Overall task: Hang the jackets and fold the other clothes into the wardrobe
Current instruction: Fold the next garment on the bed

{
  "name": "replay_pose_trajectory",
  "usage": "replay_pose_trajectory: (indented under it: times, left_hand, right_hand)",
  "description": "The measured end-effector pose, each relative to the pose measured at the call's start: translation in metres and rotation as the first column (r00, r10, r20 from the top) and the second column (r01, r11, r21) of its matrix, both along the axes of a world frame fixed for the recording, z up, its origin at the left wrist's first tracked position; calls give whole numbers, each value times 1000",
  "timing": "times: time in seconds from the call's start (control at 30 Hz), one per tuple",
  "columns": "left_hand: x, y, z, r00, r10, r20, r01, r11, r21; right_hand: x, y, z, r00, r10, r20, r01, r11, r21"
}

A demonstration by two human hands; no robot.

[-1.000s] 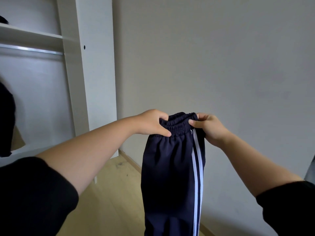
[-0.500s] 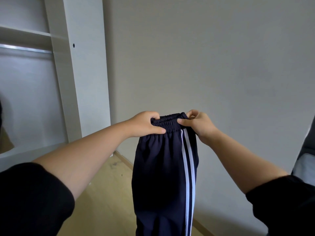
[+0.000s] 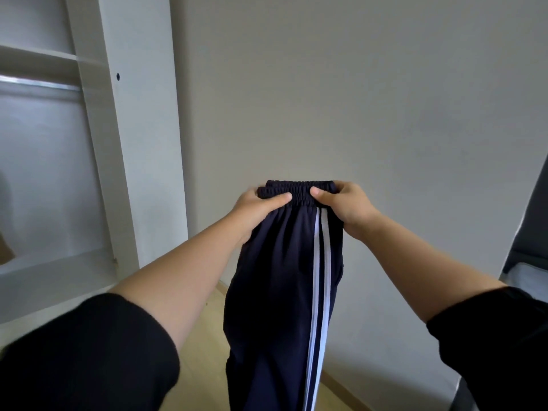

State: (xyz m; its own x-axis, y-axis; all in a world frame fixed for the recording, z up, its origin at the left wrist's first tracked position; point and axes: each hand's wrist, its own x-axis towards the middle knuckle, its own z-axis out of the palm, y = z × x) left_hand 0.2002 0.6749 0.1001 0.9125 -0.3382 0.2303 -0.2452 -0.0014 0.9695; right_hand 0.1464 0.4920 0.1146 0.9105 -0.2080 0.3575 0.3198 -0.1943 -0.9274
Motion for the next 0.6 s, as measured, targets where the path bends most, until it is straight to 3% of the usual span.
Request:
replay_pose_trajectory:
  times: [0.07,0.1,0.2,0.33,0.43,0.6]
  left_hand:
    - [-4,-5,-4,971,-169,-167,164,986,-42]
    - [-4,-9,-5,968,-183,-172,178,983,-48]
    - [-6,-21,-2,997,-50,-60,48,998,-39]
    - [-17,-44,6,995,41,94,-42,999,12]
    - [-27,-61,16,976,60,212,-77,994,72]
    - [-49,-90,39,945,-158,287,78,959,271]
  right_hand:
    - [-3,-3,3,1000,0,18,0,1000,6]
    - [-4,-6,3,1000,-21,18,21,1000,-16]
    - [-12,-18,4,992,-123,-4,121,978,-171]
    - [-28,-37,9,984,-178,-3,172,952,-252]
    - [-45,-53,18,952,-292,92,297,807,-510]
    - [-81,-77,38,955,-297,20,193,568,-800]
